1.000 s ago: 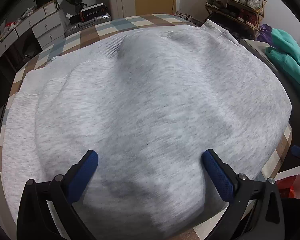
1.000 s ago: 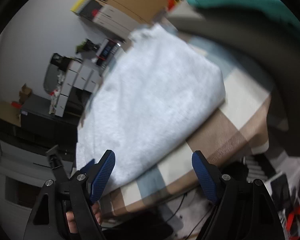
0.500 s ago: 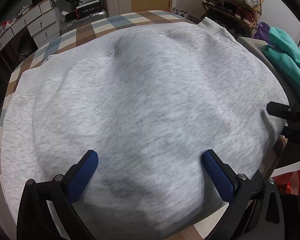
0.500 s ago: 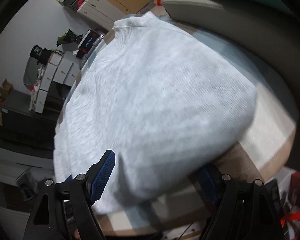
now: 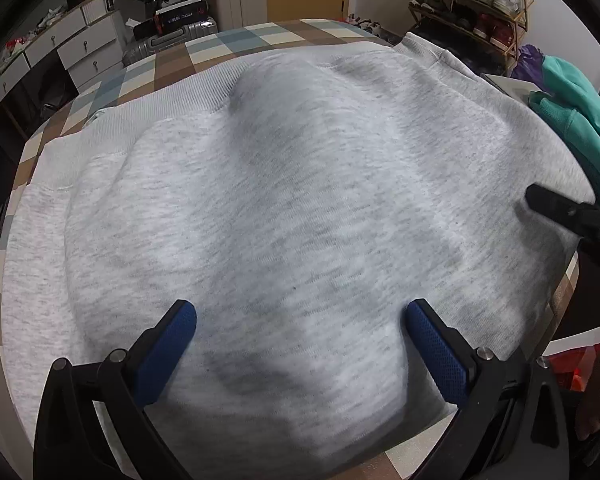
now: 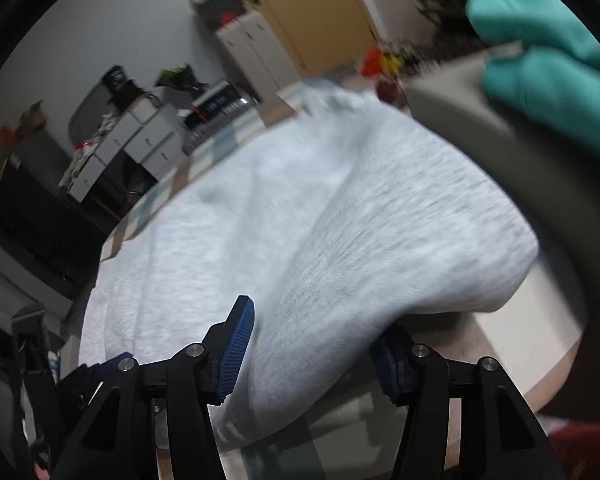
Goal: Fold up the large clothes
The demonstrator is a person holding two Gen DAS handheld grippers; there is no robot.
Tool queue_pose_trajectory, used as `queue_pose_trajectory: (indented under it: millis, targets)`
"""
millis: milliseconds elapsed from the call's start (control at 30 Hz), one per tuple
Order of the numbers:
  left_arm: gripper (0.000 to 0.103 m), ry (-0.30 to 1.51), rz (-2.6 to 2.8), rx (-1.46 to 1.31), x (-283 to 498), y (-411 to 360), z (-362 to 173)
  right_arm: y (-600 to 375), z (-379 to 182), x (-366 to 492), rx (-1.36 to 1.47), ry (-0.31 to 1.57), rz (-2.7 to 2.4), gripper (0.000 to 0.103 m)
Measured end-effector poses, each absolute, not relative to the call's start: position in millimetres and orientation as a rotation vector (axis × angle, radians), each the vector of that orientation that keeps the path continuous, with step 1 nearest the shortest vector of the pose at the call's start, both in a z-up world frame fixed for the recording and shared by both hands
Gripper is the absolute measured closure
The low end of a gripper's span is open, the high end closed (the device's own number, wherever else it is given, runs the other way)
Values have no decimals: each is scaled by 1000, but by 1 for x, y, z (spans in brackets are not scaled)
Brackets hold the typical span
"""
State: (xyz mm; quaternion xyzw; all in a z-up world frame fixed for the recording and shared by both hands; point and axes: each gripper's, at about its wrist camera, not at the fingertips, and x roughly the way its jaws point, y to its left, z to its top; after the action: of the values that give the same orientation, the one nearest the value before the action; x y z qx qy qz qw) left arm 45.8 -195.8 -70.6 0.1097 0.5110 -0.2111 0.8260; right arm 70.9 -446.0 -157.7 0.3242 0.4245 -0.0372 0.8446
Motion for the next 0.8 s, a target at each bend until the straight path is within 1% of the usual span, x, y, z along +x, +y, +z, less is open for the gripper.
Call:
queue_pose_trajectory:
  millis: [100, 267, 333, 367, 433, 500, 600, 800]
  targets:
    - [1, 1084, -450, 234, 46, -195, -70, -451, -170, 77, 775, 947, -60, 47]
    - [1, 1086, -452, 232, 46, -194, -70, -444, -164, 87, 721, 935, -95, 48]
    - [1, 1083, -452, 231, 46, -194, -70, -441, -163, 89, 697, 926, -104, 52]
    - [1, 1082, -452, 231, 46, -194, -70, -439, -161, 89, 680, 910, -108, 56]
    - [1, 1081, -454, 226, 45, -193, -69, -434, -154, 87, 614, 865, -86, 73]
    - [1, 1082, -455, 222, 45, -193, -69, -428, -146, 85, 529, 839, -65, 78]
    - [1, 1092, -459, 206, 46, -193, -68, -422, -139, 83, 458, 818, -54, 81]
    - [1, 1126, -588, 135, 39, -193, -63, -434, -124, 78, 371, 793, -48, 84]
